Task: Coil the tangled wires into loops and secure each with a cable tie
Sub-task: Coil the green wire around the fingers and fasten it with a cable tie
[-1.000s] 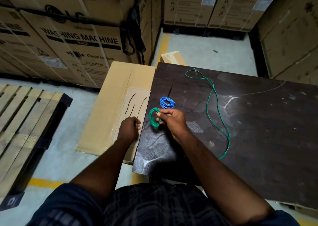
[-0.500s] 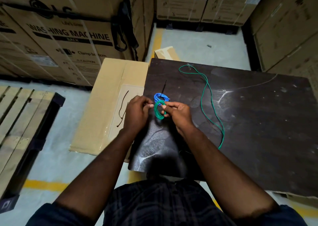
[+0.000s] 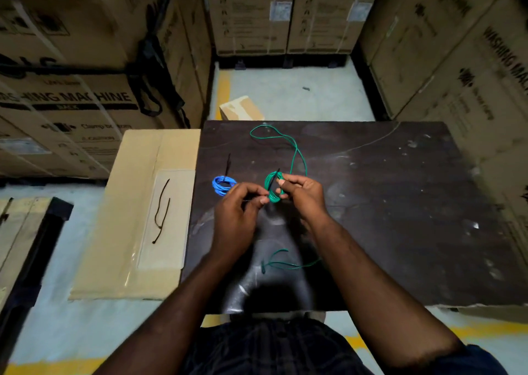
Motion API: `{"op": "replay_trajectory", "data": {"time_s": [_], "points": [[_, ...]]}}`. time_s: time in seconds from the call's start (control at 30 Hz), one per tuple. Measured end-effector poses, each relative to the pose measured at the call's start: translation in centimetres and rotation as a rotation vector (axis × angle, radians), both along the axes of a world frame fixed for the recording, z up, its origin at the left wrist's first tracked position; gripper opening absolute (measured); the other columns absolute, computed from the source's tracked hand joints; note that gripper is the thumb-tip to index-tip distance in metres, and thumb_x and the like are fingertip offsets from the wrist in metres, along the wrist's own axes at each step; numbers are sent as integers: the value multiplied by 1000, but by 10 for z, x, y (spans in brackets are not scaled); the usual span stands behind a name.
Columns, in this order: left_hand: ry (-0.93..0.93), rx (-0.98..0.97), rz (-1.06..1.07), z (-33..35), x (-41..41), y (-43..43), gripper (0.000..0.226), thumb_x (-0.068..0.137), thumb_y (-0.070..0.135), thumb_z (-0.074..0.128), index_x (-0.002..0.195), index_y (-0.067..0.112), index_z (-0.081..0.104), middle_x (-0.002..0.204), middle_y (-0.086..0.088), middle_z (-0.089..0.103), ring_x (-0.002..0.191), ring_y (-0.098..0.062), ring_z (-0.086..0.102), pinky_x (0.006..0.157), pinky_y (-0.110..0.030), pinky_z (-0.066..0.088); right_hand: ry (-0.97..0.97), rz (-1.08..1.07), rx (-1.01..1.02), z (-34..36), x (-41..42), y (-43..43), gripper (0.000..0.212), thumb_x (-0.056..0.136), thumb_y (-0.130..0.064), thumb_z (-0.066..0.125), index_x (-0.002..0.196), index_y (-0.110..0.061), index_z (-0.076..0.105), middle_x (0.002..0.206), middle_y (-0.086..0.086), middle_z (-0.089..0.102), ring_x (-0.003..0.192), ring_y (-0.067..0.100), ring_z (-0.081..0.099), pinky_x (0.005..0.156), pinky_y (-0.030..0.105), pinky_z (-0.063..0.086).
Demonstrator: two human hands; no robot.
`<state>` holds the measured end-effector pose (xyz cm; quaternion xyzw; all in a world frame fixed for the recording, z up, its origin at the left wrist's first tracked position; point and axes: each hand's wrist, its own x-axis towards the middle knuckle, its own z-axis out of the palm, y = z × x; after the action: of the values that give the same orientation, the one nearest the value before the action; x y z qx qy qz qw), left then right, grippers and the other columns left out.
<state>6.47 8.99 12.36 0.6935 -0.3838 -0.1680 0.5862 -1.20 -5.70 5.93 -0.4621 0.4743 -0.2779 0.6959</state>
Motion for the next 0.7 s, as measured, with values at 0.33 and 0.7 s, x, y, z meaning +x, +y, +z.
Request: {"op": "replay_trajectory", "data": {"time_s": [0.33, 0.7], "points": [[-52, -15, -75, 20, -44, -41, 21, 82, 7, 65, 83, 28, 64, 85, 10, 66, 84, -12, 63, 76, -30, 50, -15, -122, -9, 21, -45, -56, 22, 83, 5, 65, 104, 8, 65, 60, 0, 68, 46, 5, 58, 48, 14, 49], [-72, 65, -77, 5, -63, -85, 14, 78, 13, 66, 82, 27, 65, 83, 9, 67, 82, -12, 64, 76, -34, 51, -53, -51, -88, 32, -67, -78, 17, 83, 5, 65, 100, 4, 66, 61, 4, 68, 49, 6, 59, 51, 17, 51]]}}
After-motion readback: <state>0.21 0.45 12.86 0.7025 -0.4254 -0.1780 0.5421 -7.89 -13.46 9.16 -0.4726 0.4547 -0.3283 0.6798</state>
